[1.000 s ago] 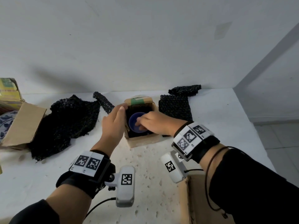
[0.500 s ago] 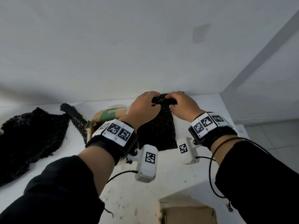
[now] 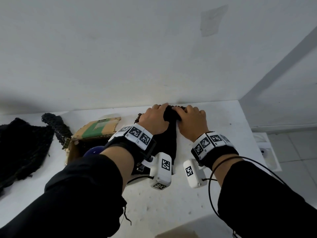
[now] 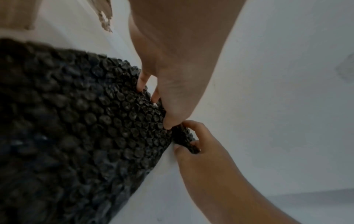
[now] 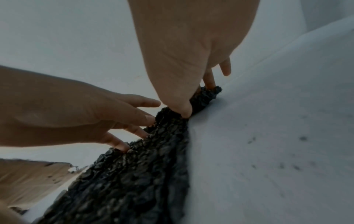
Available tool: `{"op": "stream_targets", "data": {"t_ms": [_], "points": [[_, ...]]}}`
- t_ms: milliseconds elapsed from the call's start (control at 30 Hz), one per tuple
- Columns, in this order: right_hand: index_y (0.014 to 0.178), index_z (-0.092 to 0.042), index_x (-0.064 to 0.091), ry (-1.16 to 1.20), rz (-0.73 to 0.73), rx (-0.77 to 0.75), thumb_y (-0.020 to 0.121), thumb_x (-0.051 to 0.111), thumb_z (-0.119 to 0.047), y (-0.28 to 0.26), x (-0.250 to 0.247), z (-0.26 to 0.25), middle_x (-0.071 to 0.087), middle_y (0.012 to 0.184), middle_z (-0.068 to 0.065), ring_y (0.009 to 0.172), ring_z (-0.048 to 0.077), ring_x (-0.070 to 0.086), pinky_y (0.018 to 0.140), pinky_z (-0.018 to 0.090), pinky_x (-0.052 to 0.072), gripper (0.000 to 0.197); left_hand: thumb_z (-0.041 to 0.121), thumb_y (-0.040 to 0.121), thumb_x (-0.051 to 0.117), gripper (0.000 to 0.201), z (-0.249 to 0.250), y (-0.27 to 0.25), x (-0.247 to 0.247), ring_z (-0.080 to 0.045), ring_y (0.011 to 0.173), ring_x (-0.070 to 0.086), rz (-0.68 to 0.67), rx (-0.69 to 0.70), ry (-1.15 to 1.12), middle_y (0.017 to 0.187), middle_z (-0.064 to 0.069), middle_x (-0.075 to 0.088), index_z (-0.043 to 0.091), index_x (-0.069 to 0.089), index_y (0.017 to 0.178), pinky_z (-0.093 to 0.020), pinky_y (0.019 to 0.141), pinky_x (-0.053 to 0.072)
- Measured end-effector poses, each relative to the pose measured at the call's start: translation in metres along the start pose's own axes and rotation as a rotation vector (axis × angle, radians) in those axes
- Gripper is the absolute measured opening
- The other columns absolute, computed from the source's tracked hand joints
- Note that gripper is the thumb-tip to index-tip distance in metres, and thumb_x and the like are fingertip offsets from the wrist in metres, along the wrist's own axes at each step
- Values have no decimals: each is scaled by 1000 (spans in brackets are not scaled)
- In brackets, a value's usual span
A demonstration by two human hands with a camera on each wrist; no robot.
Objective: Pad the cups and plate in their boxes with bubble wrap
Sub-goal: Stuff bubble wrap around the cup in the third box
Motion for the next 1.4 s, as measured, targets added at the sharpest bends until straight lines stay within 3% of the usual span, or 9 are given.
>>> {"op": "stream_targets", "data": {"t_ms": [100, 333, 467, 600, 867, 1033, 1233, 1300, 1400], "points": [[114, -21, 62, 4, 117, 10, 82, 52, -8, -4, -2, -1, 60, 90, 12, 84, 35, 56, 76, 39, 33, 36, 30, 89, 53, 65, -1, 0, 3, -29, 130, 35, 11, 17, -5, 142, -8, 33, 30, 23, 147, -42, 101, 37], [98, -20, 68, 187, 289, -19, 80, 57, -10, -11, -43, -8, 61, 83, 7, 81, 34, 57, 71, 38, 35, 23, 23, 86, 58, 32, 9, -14, -21, -27, 119, 43, 296, 94, -120, 132, 0, 45, 27, 54, 118, -41, 95, 42], [103, -12, 65, 330, 381, -68, 81, 59, -9, -23, -80, -22, 62, 88, 9, 85, 32, 56, 73, 40, 41, 23, 18, 86, 58, 13, 15, -37, -60, -26, 95, 58, 455, 170, -182, 101, 1, 66, 20, 54, 98, -41, 83, 47], [104, -10, 66, 392, 438, -119, 84, 59, -9, -33, -112, -43, 55, 90, 10, 88, 28, 53, 66, 31, 41, 21, 17, 84, 62, 16, 8, -69, -95, -19, 90, 61, 546, 241, -238, 90, 10, 62, 22, 47, 88, -32, 78, 43], [107, -18, 68, 483, 200, -220, 82, 64, -8, -53, -134, -116, 57, 103, 4, 82, 17, 54, 71, 24, 40, 28, 8, 77, 69, 21, -48, -143, -127, -10, 59, 61, 569, 171, -444, 74, 11, 59, 23, 56, 82, -23, 59, 47], [105, -20, 68, 455, 75, -274, 81, 58, -3, -69, -120, -170, 64, 93, 6, 83, 22, 58, 74, 31, 48, 32, 17, 75, 74, 18, -105, -177, -110, -12, 73, 60, 576, 37, -436, 68, 13, 60, 28, 62, 82, -28, 69, 48], [105, -10, 71, 329, 160, -277, 87, 53, 0, -80, -86, -208, 49, 88, 6, 77, 23, 52, 64, 35, 47, 28, 15, 89, 57, 16, -148, -198, -71, -7, 99, 59, 632, -87, -624, 97, 12, 66, 25, 66, 97, -18, 81, 43], [95, -5, 74, 251, 188, -303, 81, 59, 5, -83, -75, -216, 51, 82, 9, 74, 27, 52, 54, 35, 46, 23, 15, 95, 48, 24, -154, -204, -57, -11, 108, 59, 604, -98, -865, 109, 6, 66, 20, 65, 111, -29, 93, 48], [64, -1, 66, 95, 171, -331, 62, 74, 8, -85, -62, -228, 50, 70, 8, 64, 27, 52, 43, 25, 31, 12, 20, 101, 38, 34, -156, -214, -42, -6, 121, 47, 493, -39, -1046, 132, 6, 53, 22, 51, 132, -24, 102, 37]]}}
Point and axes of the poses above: each hand's wrist, its own y-axis towards the middle knuckle, its own x-axis out of the palm, z = x × y, the point moved 3 cm from there along y, towards the middle knuckle
